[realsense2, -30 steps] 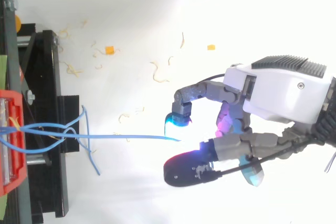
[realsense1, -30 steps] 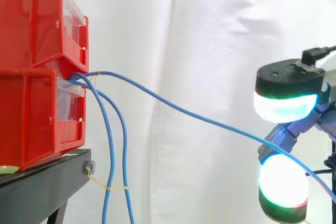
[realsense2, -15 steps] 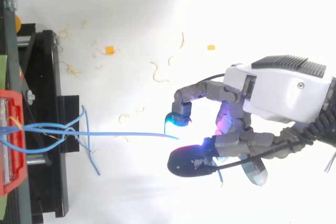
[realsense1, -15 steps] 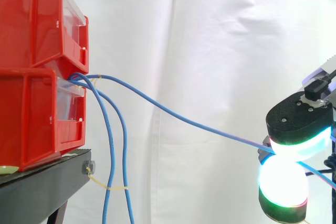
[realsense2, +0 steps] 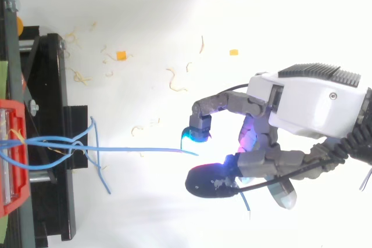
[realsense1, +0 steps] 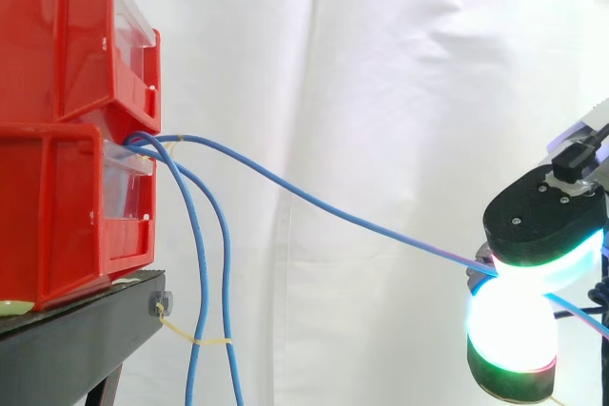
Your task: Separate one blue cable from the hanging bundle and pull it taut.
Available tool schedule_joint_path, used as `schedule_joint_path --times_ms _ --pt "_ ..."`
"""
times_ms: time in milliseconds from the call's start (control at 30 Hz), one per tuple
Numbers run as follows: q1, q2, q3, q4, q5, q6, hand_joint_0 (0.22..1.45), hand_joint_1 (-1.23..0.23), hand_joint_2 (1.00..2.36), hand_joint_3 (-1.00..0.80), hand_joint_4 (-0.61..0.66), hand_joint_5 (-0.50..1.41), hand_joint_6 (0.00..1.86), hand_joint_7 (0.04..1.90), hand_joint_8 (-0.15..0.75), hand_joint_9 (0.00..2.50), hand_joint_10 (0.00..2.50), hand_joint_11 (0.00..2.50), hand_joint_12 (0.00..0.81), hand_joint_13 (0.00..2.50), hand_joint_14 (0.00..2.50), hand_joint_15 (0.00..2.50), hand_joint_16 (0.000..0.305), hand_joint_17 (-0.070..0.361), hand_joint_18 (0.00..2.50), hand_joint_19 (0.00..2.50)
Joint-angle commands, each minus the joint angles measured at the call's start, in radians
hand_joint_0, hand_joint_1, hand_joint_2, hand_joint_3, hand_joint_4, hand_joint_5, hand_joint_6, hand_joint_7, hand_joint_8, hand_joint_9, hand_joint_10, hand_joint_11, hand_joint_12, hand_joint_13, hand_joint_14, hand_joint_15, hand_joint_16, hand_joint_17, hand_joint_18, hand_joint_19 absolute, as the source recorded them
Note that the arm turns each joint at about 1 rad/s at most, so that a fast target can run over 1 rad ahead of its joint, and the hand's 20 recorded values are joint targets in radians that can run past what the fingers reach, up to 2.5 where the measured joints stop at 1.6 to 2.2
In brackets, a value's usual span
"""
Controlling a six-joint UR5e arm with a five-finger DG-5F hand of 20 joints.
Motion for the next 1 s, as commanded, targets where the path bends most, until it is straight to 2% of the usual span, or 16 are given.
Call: schedule_joint_path --times_ms 0,100,200,967 --pt "0.000 0.002 0.002 -0.003 -0.015 0.019 0.71 -0.74 1.01 -0.03 0.18 0.13 0.51 1.09 0.147 2.00 0.02 0.41 0.264 1.30 0.02 0.53 0.046 0.104 0.93 0.58" --pt "-0.007 0.000 0.000 0.002 -0.026 0.056 0.71 -0.75 1.00 -0.01 0.18 0.13 0.51 1.08 0.147 2.00 0.02 0.42 0.264 1.31 0.02 0.52 0.047 0.105 0.93 0.58" --pt "-0.007 0.000 0.002 0.002 -0.026 0.078 0.71 -0.75 1.00 0.00 0.17 0.13 0.51 1.07 0.154 2.00 0.02 0.42 0.261 1.31 0.02 0.53 0.047 0.106 0.93 0.57" --pt "-0.012 0.002 0.002 0.004 -0.025 0.078 0.71 -0.75 1.01 -0.03 0.18 0.13 0.51 1.06 0.152 2.01 0.02 0.43 0.264 1.32 0.02 0.54 0.046 0.105 0.93 0.58"
